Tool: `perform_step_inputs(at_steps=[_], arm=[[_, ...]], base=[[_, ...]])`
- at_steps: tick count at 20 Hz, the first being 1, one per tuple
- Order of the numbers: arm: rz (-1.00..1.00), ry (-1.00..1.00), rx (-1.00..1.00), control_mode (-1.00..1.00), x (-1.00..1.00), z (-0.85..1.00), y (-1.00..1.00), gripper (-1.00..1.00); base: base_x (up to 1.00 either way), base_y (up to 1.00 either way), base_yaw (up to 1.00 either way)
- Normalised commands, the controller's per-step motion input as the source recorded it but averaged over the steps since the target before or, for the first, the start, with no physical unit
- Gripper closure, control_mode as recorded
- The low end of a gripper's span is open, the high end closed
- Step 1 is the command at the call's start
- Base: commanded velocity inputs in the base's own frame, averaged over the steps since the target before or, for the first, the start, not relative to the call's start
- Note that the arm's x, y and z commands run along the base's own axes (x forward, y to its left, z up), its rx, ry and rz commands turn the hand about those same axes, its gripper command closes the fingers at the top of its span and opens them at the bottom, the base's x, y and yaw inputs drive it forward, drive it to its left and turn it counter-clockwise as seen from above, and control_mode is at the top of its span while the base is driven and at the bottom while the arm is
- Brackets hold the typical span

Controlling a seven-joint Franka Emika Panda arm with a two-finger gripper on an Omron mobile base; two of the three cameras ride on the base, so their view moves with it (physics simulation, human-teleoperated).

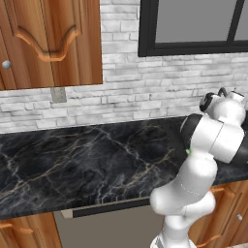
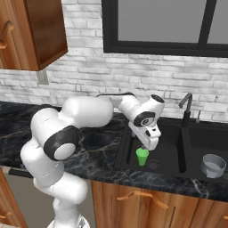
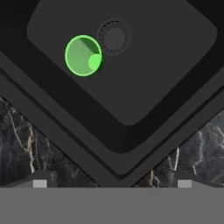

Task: Move any existing items from the left basin to the right basin for drying. Then move the cup from the counter to the left basin of the sink for washing.

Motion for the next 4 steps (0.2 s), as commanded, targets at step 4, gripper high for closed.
perform_step_inputs(at_steps=[4], arm=[[-0.06, 0.0, 0.0, -1.0, -0.48, 0.29, 0.12, -1.0]], base=[[0.0, 0.0, 0.0]])
